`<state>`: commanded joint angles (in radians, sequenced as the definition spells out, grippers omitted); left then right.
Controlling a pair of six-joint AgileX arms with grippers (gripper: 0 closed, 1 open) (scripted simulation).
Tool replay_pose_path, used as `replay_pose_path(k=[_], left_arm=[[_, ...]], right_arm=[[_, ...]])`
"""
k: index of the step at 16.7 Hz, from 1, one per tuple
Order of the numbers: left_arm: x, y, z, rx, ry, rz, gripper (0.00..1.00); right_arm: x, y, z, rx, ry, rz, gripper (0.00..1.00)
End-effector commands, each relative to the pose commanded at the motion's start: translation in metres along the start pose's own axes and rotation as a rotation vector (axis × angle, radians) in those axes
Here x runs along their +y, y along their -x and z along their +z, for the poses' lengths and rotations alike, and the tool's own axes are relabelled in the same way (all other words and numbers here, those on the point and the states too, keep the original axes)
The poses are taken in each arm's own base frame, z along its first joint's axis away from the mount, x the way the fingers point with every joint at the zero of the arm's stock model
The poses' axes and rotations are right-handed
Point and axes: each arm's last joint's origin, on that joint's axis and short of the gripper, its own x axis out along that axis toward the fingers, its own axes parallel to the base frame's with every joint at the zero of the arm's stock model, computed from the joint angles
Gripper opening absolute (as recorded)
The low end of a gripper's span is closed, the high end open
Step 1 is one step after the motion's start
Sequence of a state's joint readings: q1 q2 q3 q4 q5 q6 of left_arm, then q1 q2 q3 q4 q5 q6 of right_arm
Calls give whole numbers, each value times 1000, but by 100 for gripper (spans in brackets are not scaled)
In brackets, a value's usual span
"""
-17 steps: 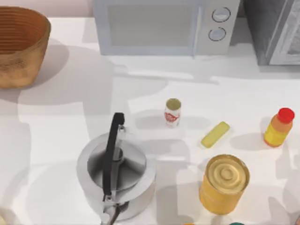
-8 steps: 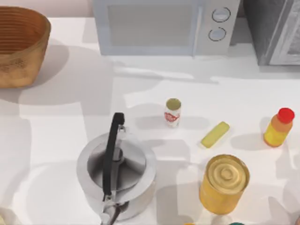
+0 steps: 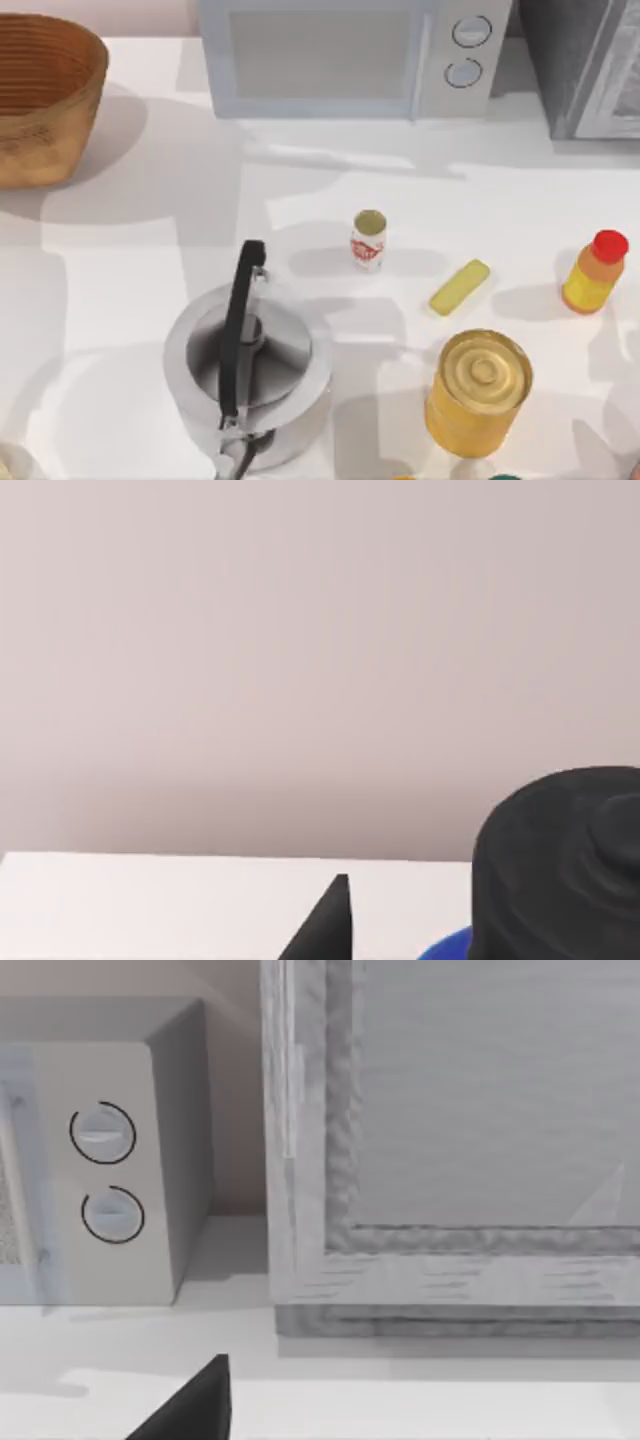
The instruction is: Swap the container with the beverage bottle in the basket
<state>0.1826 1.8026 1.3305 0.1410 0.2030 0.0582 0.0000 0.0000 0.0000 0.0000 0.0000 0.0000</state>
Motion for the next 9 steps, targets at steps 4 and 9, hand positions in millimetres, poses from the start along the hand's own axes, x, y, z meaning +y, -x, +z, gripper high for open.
replay_pose_path(k=[4,9], left_arm=[[0,0,0,0,0,0,100],[0,0,0,0,0,0,100]], right_arm=[[0,0,0,0,0,0,100],[0,0,0,0,0,0,100]])
